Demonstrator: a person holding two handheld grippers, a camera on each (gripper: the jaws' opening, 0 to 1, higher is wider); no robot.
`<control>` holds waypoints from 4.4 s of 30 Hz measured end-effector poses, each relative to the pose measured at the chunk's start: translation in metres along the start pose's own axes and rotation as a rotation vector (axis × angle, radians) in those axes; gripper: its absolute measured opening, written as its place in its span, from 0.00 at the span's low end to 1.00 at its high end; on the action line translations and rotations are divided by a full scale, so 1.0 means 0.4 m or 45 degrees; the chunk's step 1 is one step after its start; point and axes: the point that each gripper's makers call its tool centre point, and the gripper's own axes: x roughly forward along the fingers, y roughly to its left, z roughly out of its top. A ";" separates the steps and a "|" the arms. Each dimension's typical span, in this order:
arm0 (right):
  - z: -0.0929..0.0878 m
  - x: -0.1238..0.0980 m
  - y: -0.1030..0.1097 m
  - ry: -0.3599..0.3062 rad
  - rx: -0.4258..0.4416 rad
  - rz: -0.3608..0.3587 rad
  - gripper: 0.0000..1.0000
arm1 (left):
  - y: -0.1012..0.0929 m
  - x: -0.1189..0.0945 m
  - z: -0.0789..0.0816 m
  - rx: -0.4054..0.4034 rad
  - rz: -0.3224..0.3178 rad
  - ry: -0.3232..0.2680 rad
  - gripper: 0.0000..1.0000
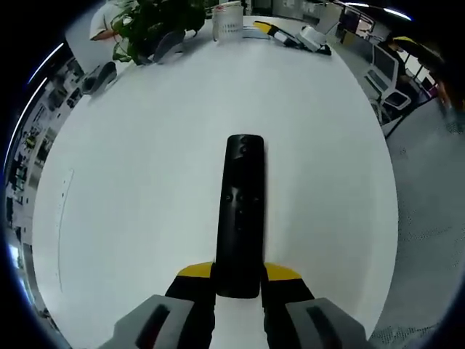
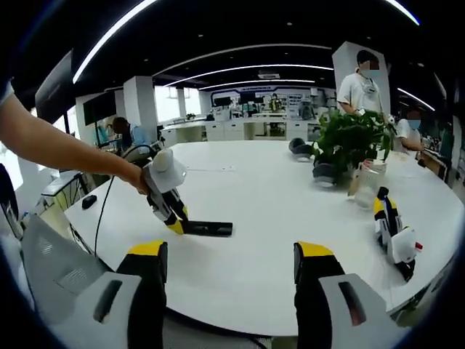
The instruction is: Press the specified remote control buttons in sequence, fully releasing each button before pressing the next.
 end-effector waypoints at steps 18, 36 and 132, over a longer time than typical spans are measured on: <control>0.005 -0.001 -0.001 -0.016 -0.022 -0.011 0.80 | -0.081 -0.006 -0.012 0.039 -0.011 -0.027 0.23; 0.015 0.000 -0.012 -0.045 -0.036 -0.056 1.00 | -0.165 -0.014 -0.030 0.045 -0.020 -0.077 0.23; -0.283 0.274 0.120 1.252 0.101 0.319 0.00 | -0.324 -0.032 -0.054 -0.018 0.000 -0.293 0.24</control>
